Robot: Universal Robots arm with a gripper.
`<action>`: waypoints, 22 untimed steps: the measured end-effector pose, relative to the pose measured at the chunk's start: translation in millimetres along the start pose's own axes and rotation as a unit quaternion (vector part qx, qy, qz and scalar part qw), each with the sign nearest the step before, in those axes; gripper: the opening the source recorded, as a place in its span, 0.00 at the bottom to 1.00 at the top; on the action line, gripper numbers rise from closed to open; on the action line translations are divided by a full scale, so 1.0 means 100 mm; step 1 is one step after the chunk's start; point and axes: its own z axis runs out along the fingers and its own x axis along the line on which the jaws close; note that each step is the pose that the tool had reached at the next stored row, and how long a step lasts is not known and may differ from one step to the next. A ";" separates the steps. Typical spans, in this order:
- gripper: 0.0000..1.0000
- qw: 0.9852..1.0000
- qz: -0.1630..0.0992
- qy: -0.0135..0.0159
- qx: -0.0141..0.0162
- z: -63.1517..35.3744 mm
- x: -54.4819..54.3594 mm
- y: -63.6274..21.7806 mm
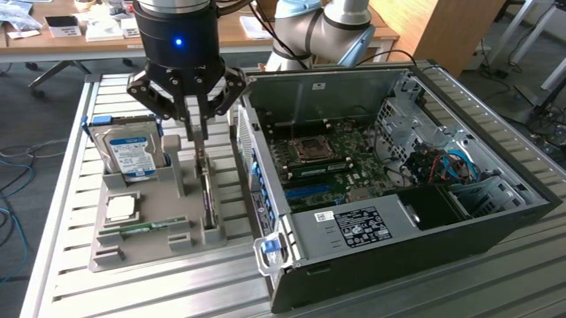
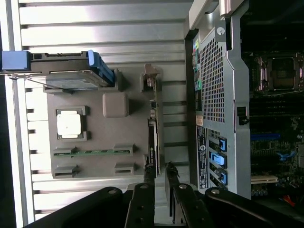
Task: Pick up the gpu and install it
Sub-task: 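Pick up the gpu and move the gpu toward the slot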
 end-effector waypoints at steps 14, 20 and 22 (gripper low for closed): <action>0.42 1.000 0.000 0.000 0.000 0.000 0.00 0.000; 0.42 1.000 0.000 0.000 0.000 0.006 0.00 -0.001; 0.42 1.000 0.000 0.000 0.000 0.022 0.00 -0.001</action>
